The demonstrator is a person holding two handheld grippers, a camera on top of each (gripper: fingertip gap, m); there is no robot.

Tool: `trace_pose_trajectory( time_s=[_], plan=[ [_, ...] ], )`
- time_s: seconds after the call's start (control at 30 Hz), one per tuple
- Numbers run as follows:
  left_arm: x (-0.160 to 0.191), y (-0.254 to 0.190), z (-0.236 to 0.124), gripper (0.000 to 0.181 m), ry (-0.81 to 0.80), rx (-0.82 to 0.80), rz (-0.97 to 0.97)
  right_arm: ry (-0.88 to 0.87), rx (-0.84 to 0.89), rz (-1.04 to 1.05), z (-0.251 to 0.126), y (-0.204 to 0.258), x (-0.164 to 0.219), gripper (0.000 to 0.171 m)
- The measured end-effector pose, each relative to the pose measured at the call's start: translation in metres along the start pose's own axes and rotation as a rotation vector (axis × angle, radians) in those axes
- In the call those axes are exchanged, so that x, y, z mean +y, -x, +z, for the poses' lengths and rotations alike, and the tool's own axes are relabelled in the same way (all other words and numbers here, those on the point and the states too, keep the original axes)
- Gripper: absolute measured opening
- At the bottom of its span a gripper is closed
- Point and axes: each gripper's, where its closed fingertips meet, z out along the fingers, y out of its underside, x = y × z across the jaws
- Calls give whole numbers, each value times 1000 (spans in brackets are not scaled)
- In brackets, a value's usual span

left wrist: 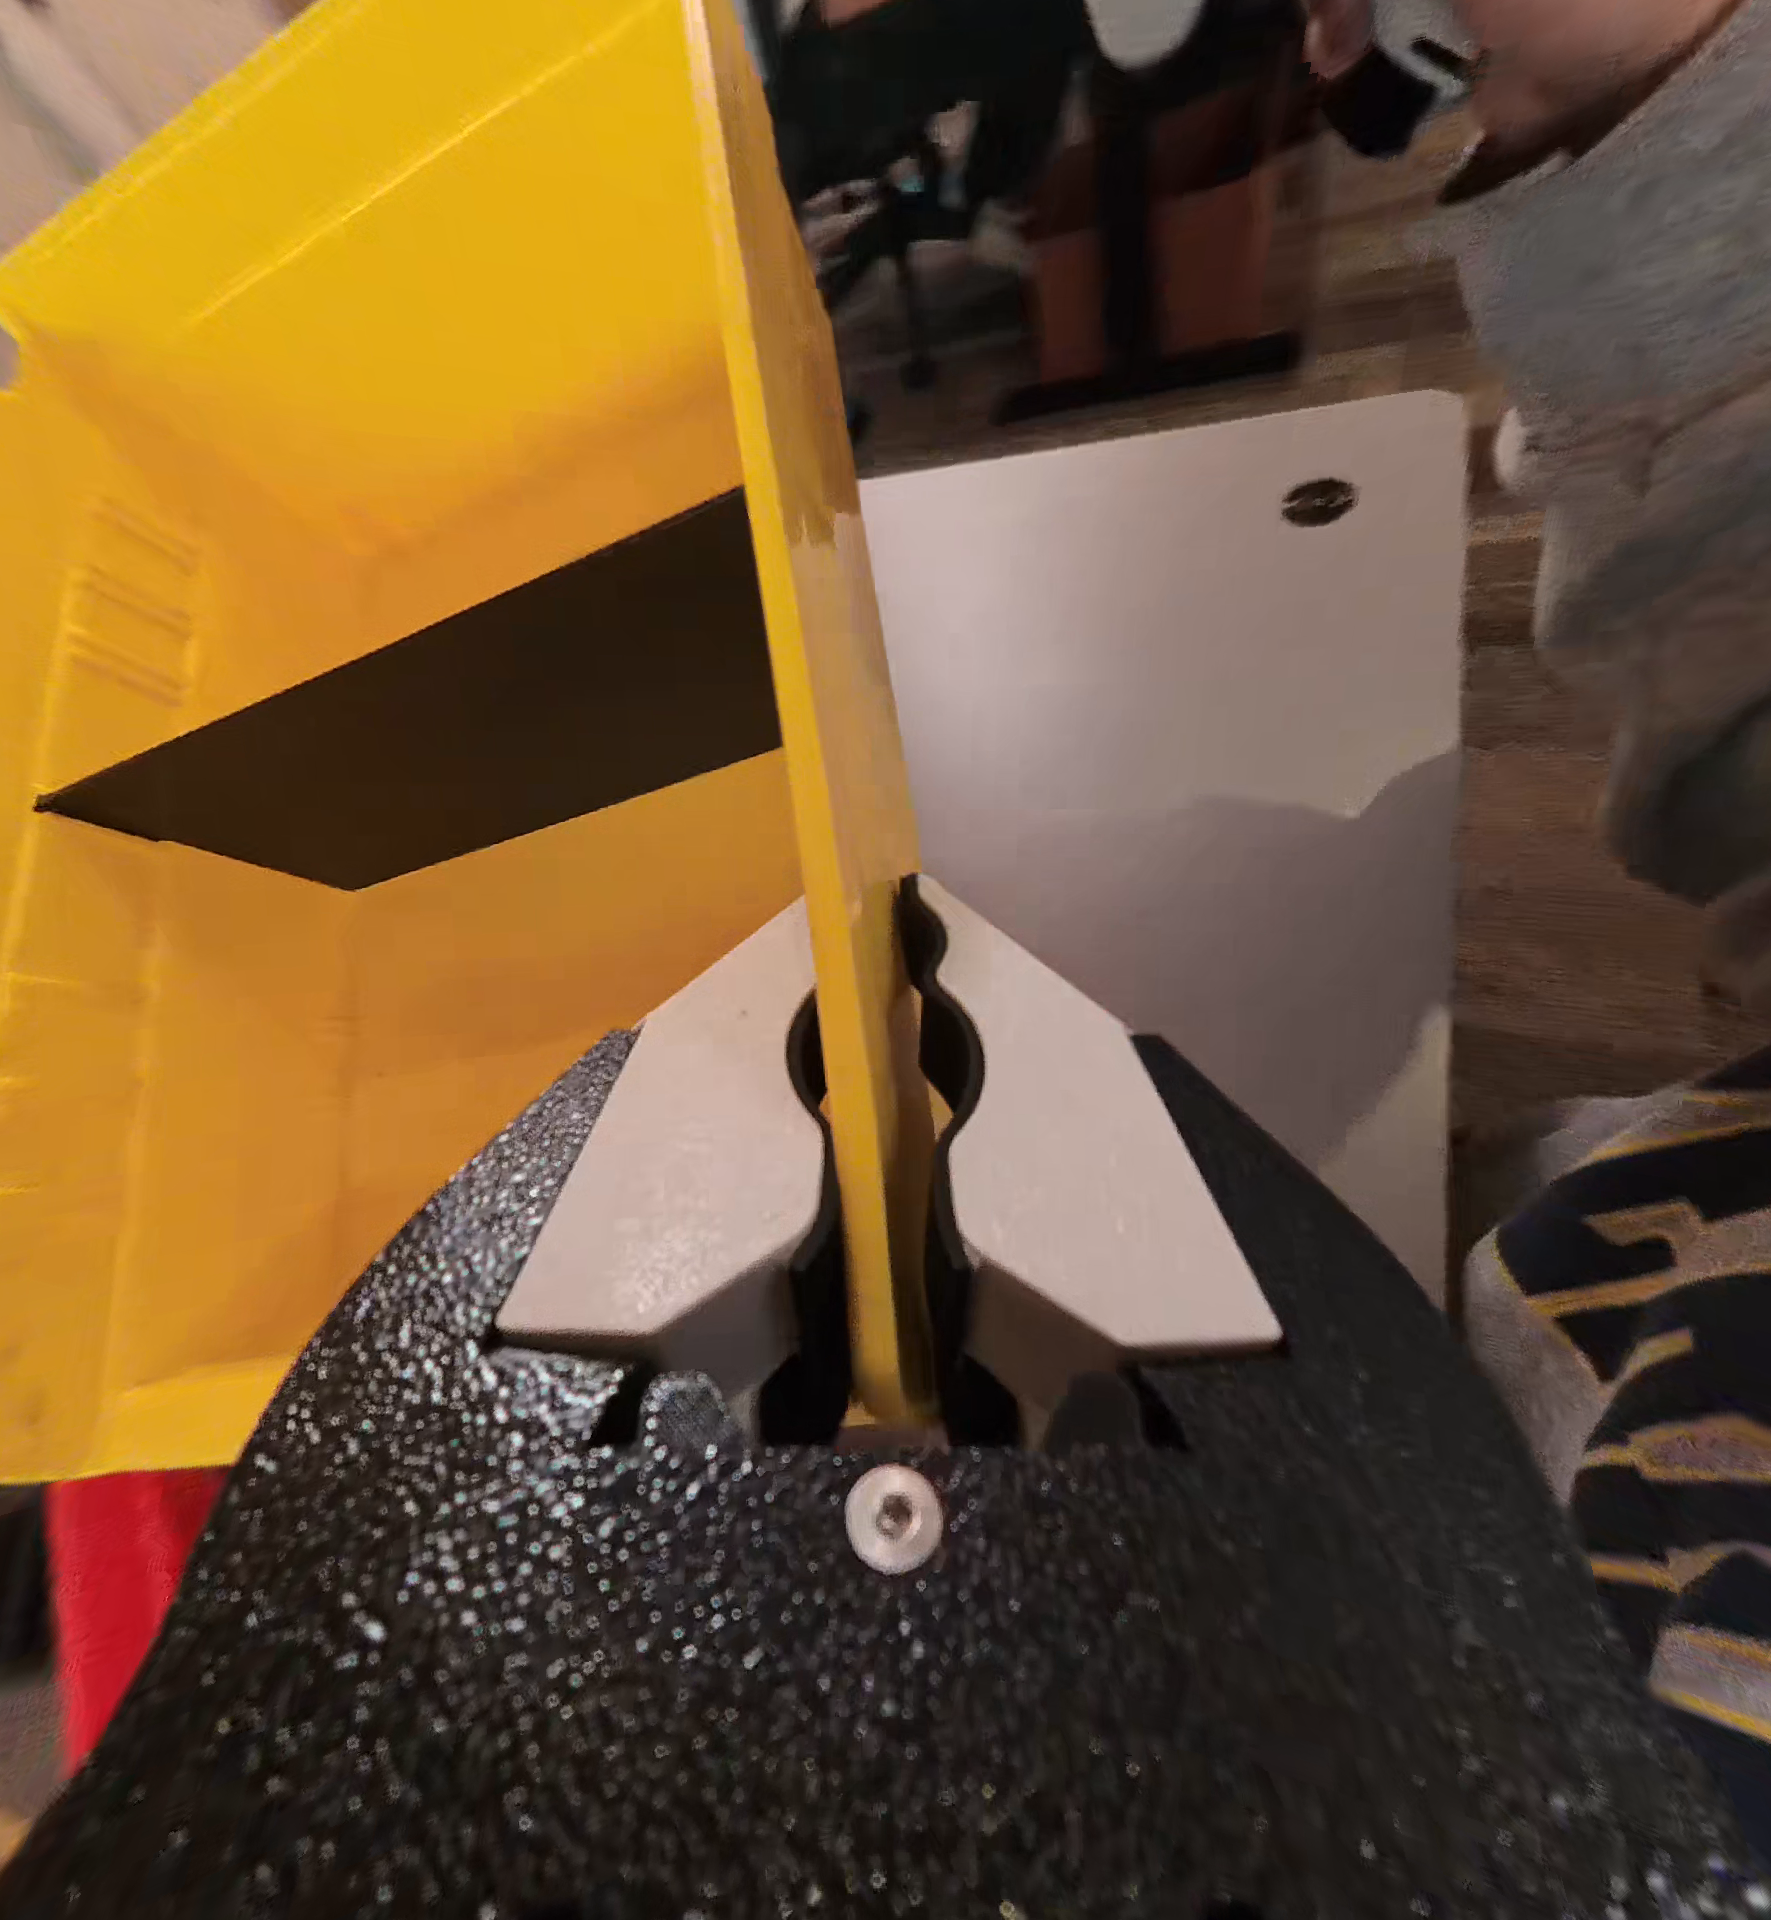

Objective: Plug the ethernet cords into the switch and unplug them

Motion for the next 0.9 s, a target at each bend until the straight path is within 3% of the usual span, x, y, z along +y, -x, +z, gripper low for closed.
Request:
trace_pose_trajectory(
  time_s=[0.07,0.17,0.33,0.43,0.6,0.87,0.9],
  plan=[
    [-6,-16,31,4,20,78,21,-29,84,32,-13,-20,-8,84],
    [-6,-32,79,4,37,142,43,-62,78,78,-23,-30,-13,84],
    [22,-44,151,3,164,131,166,-16,43,155,-21,-41,3,84],
    [33,-50,178,4,174,168,117,16,12,195,-16,-40,13,84],
    [52,-54,201,3,206,151,59,32,-36,151,-12,-25,13,84],
    [54,-56,205,7,168,132,-31,78,-13,-14,-11,-9,12,87],
    [48,-59,202,28,133,159,-79,84,-15,-14,-9,-9,14,87]
  ],
)
